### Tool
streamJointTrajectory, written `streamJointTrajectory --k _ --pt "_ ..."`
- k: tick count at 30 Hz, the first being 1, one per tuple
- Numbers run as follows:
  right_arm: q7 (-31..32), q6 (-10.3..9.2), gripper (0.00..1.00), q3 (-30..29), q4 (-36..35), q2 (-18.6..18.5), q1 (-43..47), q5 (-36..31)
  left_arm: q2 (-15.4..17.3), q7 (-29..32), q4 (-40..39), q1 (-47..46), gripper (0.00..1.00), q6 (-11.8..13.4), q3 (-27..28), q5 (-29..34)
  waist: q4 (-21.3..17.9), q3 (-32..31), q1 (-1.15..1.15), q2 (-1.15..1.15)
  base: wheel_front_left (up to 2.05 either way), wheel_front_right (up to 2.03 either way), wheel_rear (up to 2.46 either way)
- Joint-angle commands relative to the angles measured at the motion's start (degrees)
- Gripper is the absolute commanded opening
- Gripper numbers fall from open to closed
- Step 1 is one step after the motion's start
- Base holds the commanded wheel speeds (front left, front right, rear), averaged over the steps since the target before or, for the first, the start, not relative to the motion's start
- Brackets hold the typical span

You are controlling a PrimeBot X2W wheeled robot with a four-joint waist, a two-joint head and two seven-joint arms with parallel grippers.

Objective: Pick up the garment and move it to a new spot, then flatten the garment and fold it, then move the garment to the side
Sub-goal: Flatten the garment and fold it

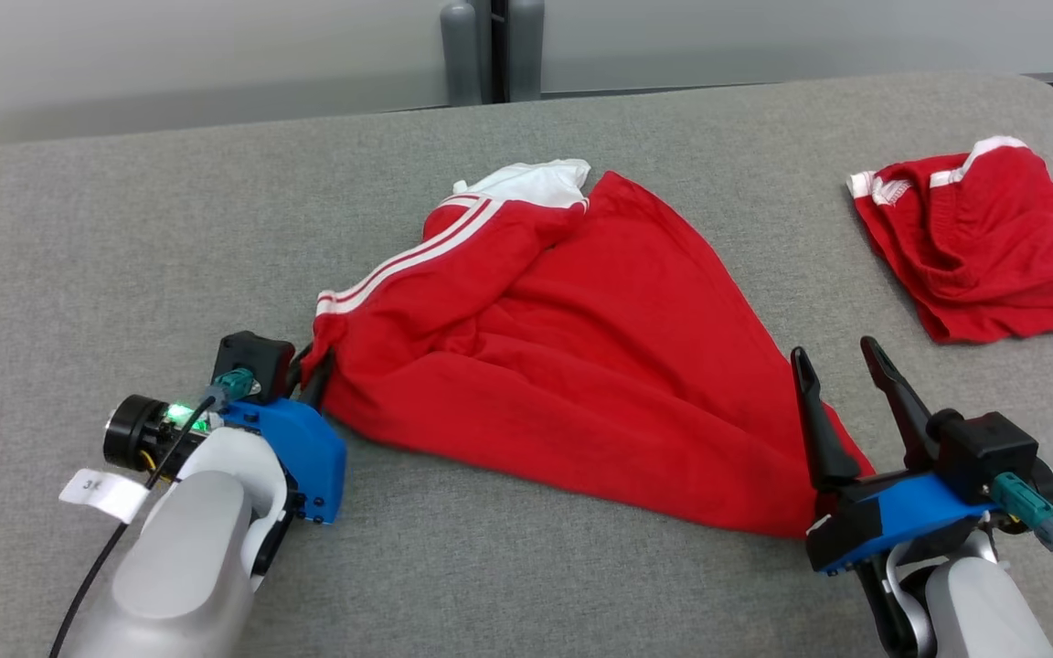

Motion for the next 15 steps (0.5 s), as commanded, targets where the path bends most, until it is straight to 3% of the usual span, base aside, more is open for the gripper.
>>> streamJointTrajectory --k 1,8,15 --pt "-0.6 0.01 1.00 -0.3 0.1 -0.1 -0.7 0.3 0.6 -2.0 -0.8 -0.7 0.00 0.0 0.1 -0.2 0.3 -0.3 -0.01 0.00 0.00 0.00 0.00" --pt "-1.3 0.01 1.00 -1.8 1.2 -0.1 0.9 0.2 0.1 -13.3 -7.6 2.7 0.00 1.4 3.5 -2.9 3.0 -3.3 -0.01 0.00 0.00 0.00 0.00" --pt "-1.6 0.01 1.00 -3.8 2.0 -0.1 3.0 0.7 1.3 -15.4 -23.8 13.2 0.00 3.7 7.3 -5.7 6.9 -7.4 -0.01 0.00 0.00 0.00 0.00"
